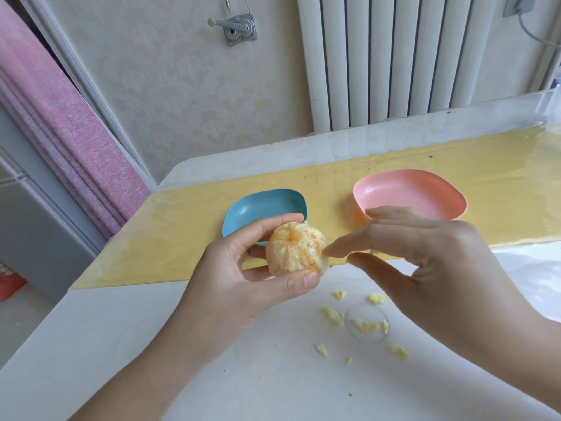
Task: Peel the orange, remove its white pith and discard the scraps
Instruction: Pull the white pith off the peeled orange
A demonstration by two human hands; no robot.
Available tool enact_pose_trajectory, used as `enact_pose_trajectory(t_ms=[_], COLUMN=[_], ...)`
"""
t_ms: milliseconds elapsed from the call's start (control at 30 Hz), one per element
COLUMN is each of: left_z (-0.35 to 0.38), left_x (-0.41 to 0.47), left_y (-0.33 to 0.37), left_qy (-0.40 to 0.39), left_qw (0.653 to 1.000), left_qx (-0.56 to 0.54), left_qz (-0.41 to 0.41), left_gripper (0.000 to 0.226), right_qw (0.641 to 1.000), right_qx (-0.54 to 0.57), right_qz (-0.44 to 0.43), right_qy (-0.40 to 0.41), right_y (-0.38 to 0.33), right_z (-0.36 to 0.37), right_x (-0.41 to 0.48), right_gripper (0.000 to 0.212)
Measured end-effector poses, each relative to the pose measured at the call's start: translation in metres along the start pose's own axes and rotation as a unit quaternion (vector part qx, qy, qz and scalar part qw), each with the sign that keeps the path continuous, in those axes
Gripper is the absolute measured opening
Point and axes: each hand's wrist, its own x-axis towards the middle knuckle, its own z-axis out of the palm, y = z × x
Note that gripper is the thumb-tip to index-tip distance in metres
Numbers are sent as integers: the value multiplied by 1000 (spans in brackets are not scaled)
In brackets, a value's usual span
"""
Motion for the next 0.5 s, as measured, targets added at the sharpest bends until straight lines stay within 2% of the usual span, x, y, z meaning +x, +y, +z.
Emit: enact_pose_trajectory(t_ms=[167, 333, 500], left_z=[1, 3, 5], left_x=[0, -3, -6], left_y=[0, 1, 3], left_qy=[6, -10, 10], left_qw=[1000, 1000, 999], left_qx=[7, 22, 44], left_qz=[-9, -8, -3], left_gripper=[61, 55, 55], right_qw=[996, 998, 998], right_qx=[93, 68, 31], right_qz=[11, -14, -38], right_qy=[0, 16, 49], right_y=[-3, -3, -3], right_z=[-3, 0, 1], right_x=[2, 1, -1], right_gripper=[17, 25, 17])
